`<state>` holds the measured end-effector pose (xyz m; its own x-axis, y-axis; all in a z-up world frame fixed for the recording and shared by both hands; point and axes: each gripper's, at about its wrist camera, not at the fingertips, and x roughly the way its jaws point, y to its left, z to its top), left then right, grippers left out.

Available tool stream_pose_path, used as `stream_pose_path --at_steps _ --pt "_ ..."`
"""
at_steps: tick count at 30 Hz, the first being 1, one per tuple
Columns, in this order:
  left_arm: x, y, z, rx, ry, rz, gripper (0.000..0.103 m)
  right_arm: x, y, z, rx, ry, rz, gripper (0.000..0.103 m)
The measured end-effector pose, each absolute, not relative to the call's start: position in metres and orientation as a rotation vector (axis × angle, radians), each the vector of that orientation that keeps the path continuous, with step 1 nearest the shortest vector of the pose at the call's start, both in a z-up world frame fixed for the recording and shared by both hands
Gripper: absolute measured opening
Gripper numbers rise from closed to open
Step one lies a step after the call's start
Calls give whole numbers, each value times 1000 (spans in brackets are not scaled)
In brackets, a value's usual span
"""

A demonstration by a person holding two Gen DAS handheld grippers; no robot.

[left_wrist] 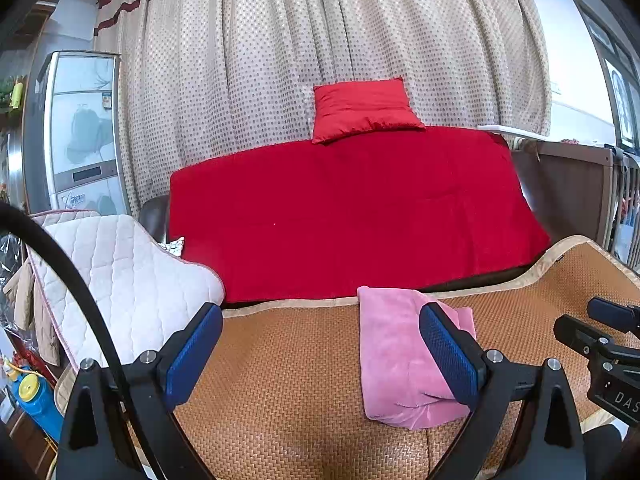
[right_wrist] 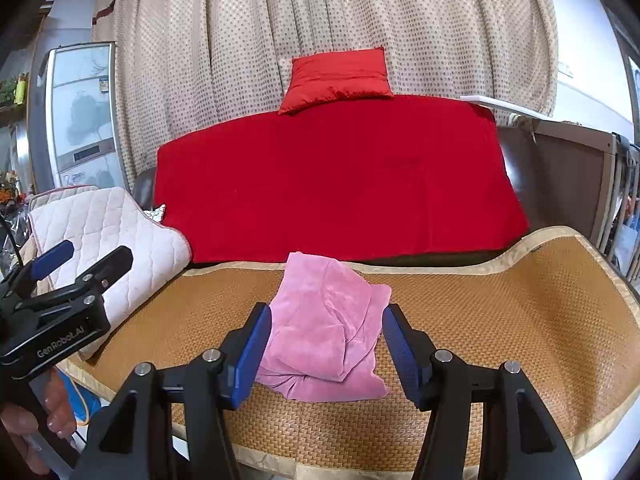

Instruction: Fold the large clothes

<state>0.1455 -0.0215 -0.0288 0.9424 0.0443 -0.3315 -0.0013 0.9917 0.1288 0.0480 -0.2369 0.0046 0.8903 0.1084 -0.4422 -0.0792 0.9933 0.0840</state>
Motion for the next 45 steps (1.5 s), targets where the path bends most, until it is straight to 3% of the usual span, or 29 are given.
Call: stream_pose_path --at_steps 34,45 --pt "150 -10 -34 116 347 24 99 50 -224 2 39 476 91 62" --pt "179 -12 -60 127 398 -4 99 83 -228 -24 41 534 99 62"
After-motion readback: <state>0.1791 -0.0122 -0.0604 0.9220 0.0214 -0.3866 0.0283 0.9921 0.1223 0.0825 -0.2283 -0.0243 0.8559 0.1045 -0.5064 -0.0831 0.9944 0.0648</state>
